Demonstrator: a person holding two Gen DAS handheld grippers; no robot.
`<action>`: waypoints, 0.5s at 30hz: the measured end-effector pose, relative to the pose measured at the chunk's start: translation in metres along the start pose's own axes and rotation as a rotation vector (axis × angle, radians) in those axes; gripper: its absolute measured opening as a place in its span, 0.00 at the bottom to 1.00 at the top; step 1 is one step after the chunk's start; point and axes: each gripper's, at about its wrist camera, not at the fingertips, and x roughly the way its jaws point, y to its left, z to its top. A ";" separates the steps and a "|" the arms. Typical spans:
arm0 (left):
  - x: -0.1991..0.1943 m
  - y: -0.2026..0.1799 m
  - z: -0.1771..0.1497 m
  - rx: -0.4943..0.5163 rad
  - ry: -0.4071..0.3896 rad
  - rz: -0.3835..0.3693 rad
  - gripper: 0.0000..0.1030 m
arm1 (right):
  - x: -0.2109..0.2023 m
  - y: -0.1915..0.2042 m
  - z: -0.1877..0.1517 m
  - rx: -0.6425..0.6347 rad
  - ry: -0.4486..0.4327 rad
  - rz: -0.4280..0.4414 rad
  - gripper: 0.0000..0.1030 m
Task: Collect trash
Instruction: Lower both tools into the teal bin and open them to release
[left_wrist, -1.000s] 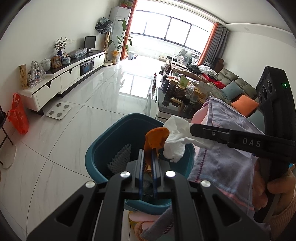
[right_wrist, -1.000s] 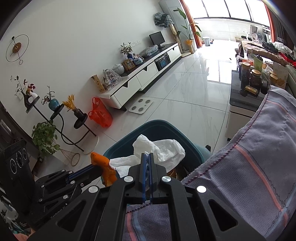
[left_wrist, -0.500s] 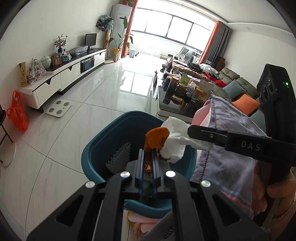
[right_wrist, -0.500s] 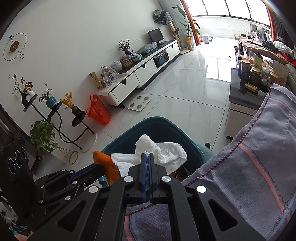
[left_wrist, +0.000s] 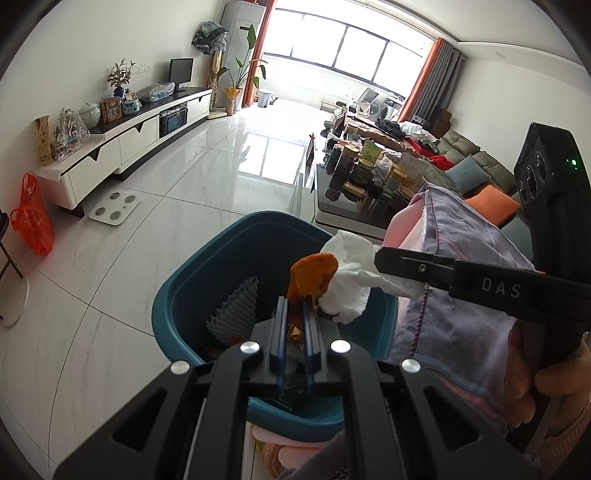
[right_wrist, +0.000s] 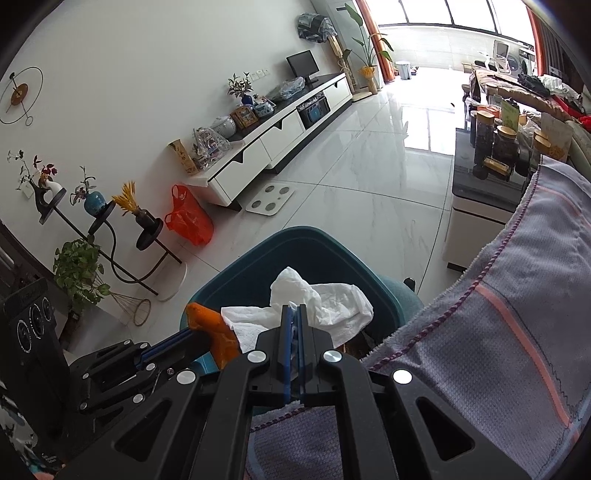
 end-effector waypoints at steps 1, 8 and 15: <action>0.001 0.000 0.000 0.000 0.002 -0.001 0.09 | 0.001 0.000 0.000 0.002 0.002 -0.002 0.03; 0.010 -0.002 0.001 0.010 0.015 0.000 0.09 | 0.007 -0.001 0.003 0.008 0.023 -0.021 0.03; 0.024 0.000 0.000 -0.005 0.050 -0.007 0.09 | 0.014 -0.002 0.006 0.014 0.041 -0.033 0.03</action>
